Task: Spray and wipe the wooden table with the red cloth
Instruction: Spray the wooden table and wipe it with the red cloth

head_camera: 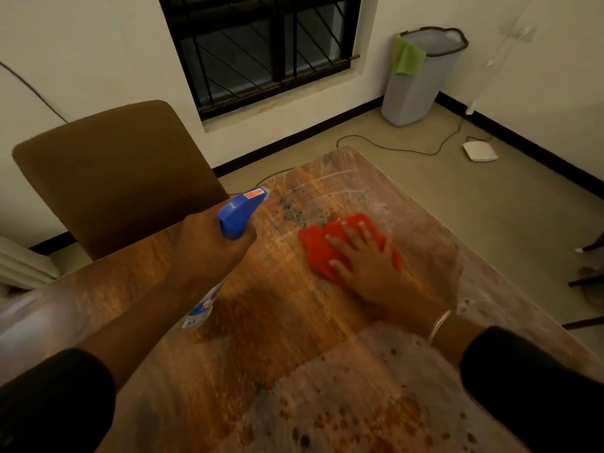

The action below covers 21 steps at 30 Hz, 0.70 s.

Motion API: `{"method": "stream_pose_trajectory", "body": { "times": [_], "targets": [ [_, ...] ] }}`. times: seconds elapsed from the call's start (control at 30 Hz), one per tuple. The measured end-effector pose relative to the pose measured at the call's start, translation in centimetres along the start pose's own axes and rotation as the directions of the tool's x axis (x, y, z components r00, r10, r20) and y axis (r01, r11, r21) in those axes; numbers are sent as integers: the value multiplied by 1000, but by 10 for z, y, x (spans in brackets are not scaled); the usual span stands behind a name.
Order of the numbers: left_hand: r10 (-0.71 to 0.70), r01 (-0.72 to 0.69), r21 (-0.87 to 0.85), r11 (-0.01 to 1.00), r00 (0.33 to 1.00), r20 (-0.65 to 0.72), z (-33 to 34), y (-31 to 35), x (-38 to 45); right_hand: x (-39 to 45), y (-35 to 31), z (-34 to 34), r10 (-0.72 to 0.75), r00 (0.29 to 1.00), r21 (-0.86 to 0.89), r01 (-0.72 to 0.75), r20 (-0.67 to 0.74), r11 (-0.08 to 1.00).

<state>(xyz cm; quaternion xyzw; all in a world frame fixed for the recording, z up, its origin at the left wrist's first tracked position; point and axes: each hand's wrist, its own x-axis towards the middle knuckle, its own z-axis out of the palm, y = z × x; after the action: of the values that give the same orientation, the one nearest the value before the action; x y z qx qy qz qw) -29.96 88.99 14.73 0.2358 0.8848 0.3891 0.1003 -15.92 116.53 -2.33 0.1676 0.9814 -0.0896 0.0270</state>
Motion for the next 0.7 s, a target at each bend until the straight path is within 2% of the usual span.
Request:
{"method": "stream_pose_trajectory", "body": {
  "times": [0.03, 0.1, 0.17, 0.2, 0.27, 0.37, 0.47, 0.53, 0.6, 0.67, 0.7],
  "targets": [
    [-3, 3, -2, 1000, 1000, -1, -1, -2, 1, 17, 30, -10, 156, 988, 34, -156, 9, 987],
    [-13, 12, 10, 1000, 1000, 28, -1, -5, 0, 37, 77, -28, 407, 913, 117, -405, 7, 907],
    [-14, 14, 16, 1000, 1000, 24, -4, -10, -1, 48, 85, -32, 500, 866, 146, -494, -7, 857],
    [-16, 16, 3, 1000, 1000, 15, -5, -12, 0, 51, 73, -29, 496, 868, 137, -489, -17, 861],
    [-34, 34, -48, 998, 999, 7, -7, -15, 3, 51, 27, -17, 396, 917, 89, -391, -41, 916],
    [-35, 34, -94, 995, 999, -8, -5, -12, 10, 31, -59, 8, 61, 998, 70, -59, -28, 996],
    [6, -13, -113, 994, 998, -65, -2, -6, 15, -2, -116, 31, -266, 964, 27, 265, 20, 964],
    [35, -49, -131, 990, 993, -109, -3, -2, 19, 0, -102, 31, -382, 924, -7, 382, 27, 924],
    [70, -95, -132, 987, 981, -179, -5, -3, 24, 25, -60, 18, -337, 941, -32, 337, 12, 941],
    [103, -135, -110, 985, 961, -255, -9, -8, 26, 62, -4, -1, -104, 995, -21, 104, -3, 994],
    [101, -137, -118, 983, 958, -270, -11, -10, 26, 80, 24, -11, 45, 999, -12, -45, -6, 999]
  ]
}}
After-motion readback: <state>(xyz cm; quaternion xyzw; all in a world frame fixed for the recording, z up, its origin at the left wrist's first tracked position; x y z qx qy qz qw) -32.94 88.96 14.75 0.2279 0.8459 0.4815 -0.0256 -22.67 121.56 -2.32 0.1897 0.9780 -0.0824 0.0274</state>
